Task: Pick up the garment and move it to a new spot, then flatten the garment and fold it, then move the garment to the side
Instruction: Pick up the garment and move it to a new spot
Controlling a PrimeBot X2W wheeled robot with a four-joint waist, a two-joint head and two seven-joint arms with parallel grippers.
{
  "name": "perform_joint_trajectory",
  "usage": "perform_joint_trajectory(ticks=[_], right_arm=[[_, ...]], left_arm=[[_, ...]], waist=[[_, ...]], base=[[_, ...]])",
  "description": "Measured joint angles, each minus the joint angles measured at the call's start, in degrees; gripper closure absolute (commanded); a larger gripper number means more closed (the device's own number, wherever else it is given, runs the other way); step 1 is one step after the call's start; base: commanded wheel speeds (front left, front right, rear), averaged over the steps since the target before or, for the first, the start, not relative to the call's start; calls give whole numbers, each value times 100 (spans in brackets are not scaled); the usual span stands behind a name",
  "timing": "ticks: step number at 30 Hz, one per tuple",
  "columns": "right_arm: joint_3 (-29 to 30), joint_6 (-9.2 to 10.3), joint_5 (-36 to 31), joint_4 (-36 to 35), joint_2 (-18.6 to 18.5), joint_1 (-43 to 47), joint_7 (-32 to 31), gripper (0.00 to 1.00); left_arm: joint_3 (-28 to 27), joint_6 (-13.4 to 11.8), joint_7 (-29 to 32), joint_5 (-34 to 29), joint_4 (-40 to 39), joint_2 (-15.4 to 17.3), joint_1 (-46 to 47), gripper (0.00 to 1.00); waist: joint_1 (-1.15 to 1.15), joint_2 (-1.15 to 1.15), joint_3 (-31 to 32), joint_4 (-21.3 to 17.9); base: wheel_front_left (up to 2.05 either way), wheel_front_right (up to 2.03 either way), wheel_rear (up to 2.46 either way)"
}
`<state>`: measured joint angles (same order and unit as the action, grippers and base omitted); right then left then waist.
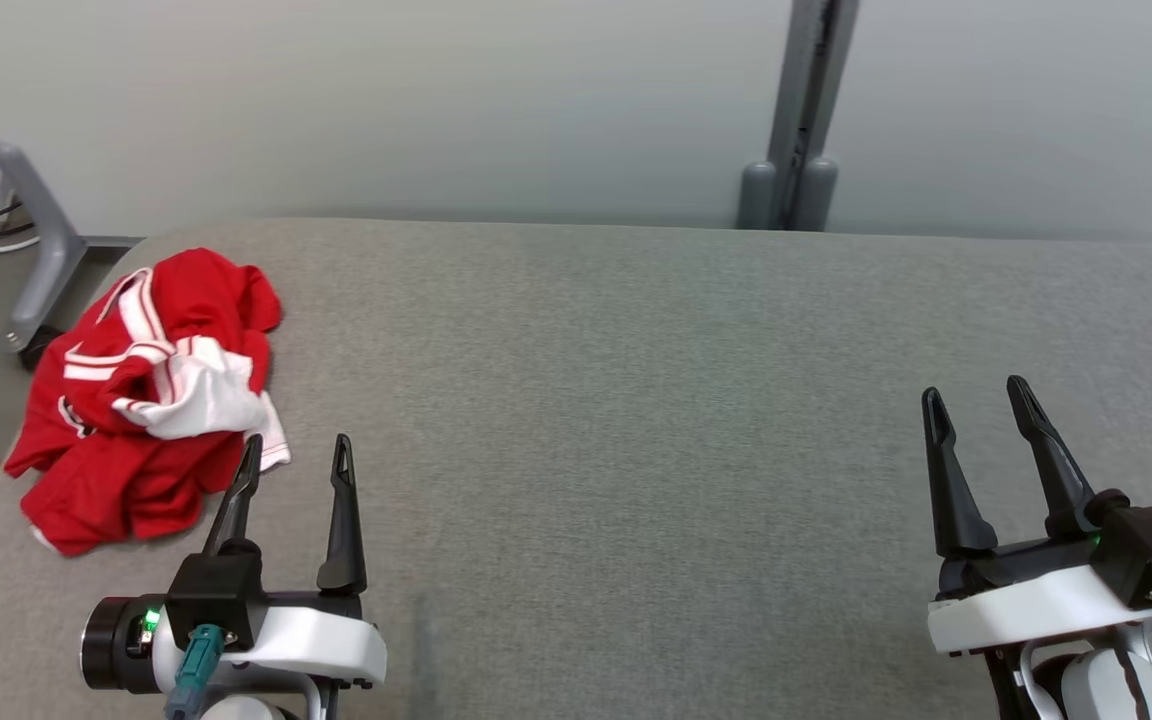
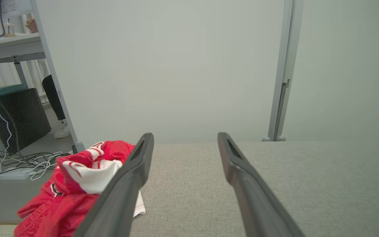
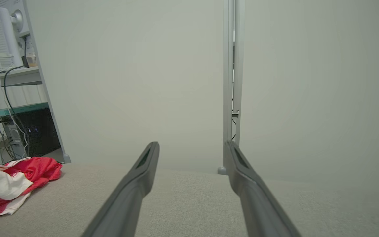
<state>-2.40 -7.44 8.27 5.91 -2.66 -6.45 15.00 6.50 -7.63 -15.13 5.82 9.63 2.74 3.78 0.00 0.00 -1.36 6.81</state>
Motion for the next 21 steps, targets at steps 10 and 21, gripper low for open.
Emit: perform_joint_trajectory(ticks=[10, 21], right_arm=[[-58, 0, 76, 1, -1, 22, 1, 0], [-182, 0, 138, 40, -2, 27, 9, 0]], left_arm=[[-46, 25, -1, 77, 13, 1, -4, 0], [-146, 24, 0, 188, 45, 1, -18, 0]], waist=[[0, 0, -2, 657], [0, 0, -14, 1531]], base=[[0, 0, 0], [0, 0, 0]])
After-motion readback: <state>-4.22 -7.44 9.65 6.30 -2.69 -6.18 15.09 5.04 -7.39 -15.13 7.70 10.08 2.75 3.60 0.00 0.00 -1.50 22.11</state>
